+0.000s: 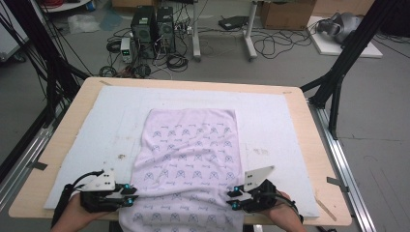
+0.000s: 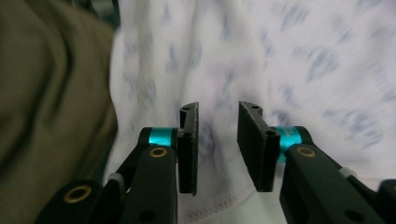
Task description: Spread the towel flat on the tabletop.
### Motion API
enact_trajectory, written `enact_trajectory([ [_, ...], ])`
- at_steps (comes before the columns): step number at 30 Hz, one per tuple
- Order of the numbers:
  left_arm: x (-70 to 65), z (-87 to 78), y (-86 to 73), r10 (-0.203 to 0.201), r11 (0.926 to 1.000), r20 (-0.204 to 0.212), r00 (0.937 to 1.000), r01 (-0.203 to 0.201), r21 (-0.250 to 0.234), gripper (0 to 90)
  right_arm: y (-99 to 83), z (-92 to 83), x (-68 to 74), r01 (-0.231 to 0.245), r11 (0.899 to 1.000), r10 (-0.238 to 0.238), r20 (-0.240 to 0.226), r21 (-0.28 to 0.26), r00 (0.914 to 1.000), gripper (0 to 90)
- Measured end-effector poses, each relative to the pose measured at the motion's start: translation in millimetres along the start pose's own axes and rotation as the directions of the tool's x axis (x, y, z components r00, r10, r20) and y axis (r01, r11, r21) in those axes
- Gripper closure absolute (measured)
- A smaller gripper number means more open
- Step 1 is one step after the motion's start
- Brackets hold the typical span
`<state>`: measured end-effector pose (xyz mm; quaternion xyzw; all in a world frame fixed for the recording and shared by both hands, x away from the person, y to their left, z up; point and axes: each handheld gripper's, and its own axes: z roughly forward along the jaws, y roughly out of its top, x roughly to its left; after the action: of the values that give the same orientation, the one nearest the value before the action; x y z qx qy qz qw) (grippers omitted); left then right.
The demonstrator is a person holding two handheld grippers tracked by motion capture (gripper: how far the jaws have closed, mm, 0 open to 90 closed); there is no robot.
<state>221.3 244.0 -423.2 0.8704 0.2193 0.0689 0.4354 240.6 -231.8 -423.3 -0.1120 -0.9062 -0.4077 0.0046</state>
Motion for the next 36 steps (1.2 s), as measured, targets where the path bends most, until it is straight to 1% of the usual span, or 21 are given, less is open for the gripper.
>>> enact_trajectory([
  [1, 0.0, 0.0, 0.0, 0.0, 1.0, 0.0, 1.0, 0.0, 0.0, 60.5, 0.0, 0.0, 0.0, 0.0, 1.0, 0.0, 0.0, 0.0, 1.0, 65.8],
  [2, 9.7, -6.0, 6.4, -0.017, 0.9995, -0.033, 0.9993, 0.016, -0.028, 58.3, 6.7, -11.8, -8.0, -0.018, 0.999, 0.021, 0.059, -0.048, 0.9981, 62.1],
  [4, 15.0, -6.3, 10.0, -0.028, 0.9988, -0.06, 0.9978, 0.026, -0.042, 54.1, 9.3, -13.8, -12.2, -0.026, 0.999, 0.03, 0.082, -0.045, 0.9961, 60.0],
  [5, 25.8, -0.2, 16.3, -0.067, 0.9965, -0.122, 0.9903, 0.06, -0.059, 53.9, 15.7, -12.2, -29.5, -0.062, 0.998, 0.065, 0.147, -0.029, 0.9869, 57.5],
  [6, 31.5, 5.7, 18.8, -0.087, 0.9954, -0.156, 0.9839, 0.079, -0.054, 53.8, 17.1, -9.4, -35.6, -0.075, 0.997, 0.078, 0.169, -0.019, 0.9826, 55.0],
  [7, 31.5, 5.7, 18.8, -0.087, 0.9954, -0.156, 0.9839, 0.079, -0.054, 52.0, 18.4, -4.7, -43.0, -0.091, 0.996, 0.09, 0.205, -0.005, 0.9745, 52.8],
  [8, 42.1, 21.0, 22.3, -0.11, 0.9939, -0.215, 0.9703, 0.107, -0.025, 49.8, 19.1, -0.7, -48.6, -0.103, 0.995, 0.099, 0.225, 0.007, 0.9694, 52.5],
  [10, 46.7, 30.0, 23.2, -0.118, 0.9927, -0.227, 0.9668, 0.121, -0.002, 49.7, 19.3, 11.2, -64.1, -0.127, 0.99, 0.108, 0.258, 0.059, 0.9602, 51.2],
  [11, 52.4, 48.1, 23.4, -0.106, 0.9897, -0.218, 0.9702, 0.124, 0.071, 51.3, 18.4, 17.9, -70.3, -0.14, 0.987, 0.115, 0.266, 0.079, 0.9572, 51.4],
  [13, 53.3, 54.3, 24.6, -0.068, 0.9936, -0.205, 0.9764, 0.085, 0.074, 67.8, 16.6, 26.2, -77.5, -0.157, 0.983, 0.128, 0.249, 0.098, 0.9598, 55.8],
  [15, 54.6, 57.4, 30.6, -0.035, 0.9932, -0.232, 0.9721, 0.059, 0.1, 86.2, 17.6, 25.2, -81.3, -0.143, 0.986, 0.119, 0.237, 0.086, 0.9643, 78.5],
  [16, 56.1, 58.6, 33.2, -0.028, 0.9928, -0.259, 0.9655, 0.057, 0.105, 86.8, 18.8, 24.7, -83.7, -0.138, 0.986, 0.114, 0.222, 0.096, 0.9684, 86.5],
  [17, 59.4, 59.0, 35.0, -0.026, 0.9939, -0.287, 0.9575, 0.055, 0.095, 87.1, 21.0, 24.8, -85.9, -0.144, 0.983, 0.116, 0.229, 0.109, 0.9664, 87.2],
  [20, 71.7, 60.8, 41.6, -0.037, 0.9972, -0.37, 0.9284, 0.058, 0.046, 87.3, 29.6, 20.8, -91.5, -0.14, 0.985, 0.099, 0.334, 0.101, 0.9374, 87.6],
  [21, 76.4, 61.8, 43.8, -0.059, 0.9972, -0.379, 0.9237, 0.072, 0.02, 87.3, 31.4, 19.2, -95.2, -0.148, 0.985, 0.109, 0.359, 0.085, 0.9269, 87.6],
  [22, 80.9, 63.4, 45.8, -0.064, 0.9972, -0.396, 0.916, 0.074, 0.011, 87.3, 32.2, 18.5, -100.2, -0.152, 0.985, 0.11, 0.373, 0.084, 0.9211, 87.6],
  [23, 80.9, 63.4, 45.8, -0.064, 0.9972, -0.396, 0.916, 0.074, 0.011, 87.3, 32.2, 18.5, -100.2, -0.152, 0.985, 0.11, 0.373, 0.084, 0.9211, 87.6],
  [25, 88.2, 69.3, 48.8, -0.066, 0.9971, -0.43, 0.9005, 0.076, 0.007, 86.7, 29.6, 21.8, -115.1, -0.19, 0.98, 0.15, 0.39, 0.065, 0.9086, 87.6],
  [29, 94.4, 76.9, 48.8, -0.076, 0.995, -0.422, 0.9035, 0.097, 0.027, 75.1, 26.4, 24.2, -120.0, -0.198, 0.978, 0.16, 0.386, 0.06, 0.9086, 79.9],
  [34, 87.4, 46.3, 47.2, -0.119, 0.9928, -0.418, 0.9008, 0.109, -0.049, 57.0, 27.9, 0.5, -100.9, -0.175, 0.984, 0.169, 0.395, -0.021, 0.9027, 63.3],
  [36, 70.9, 25.7, 41.1, -0.118, 0.992, -0.378, 0.9183, 0.092, -0.086, 52.9, 28.1, -7.2, -86.8, -0.142, 0.989, 0.143, 0.386, -0.031, 0.9115, 59.3],
])
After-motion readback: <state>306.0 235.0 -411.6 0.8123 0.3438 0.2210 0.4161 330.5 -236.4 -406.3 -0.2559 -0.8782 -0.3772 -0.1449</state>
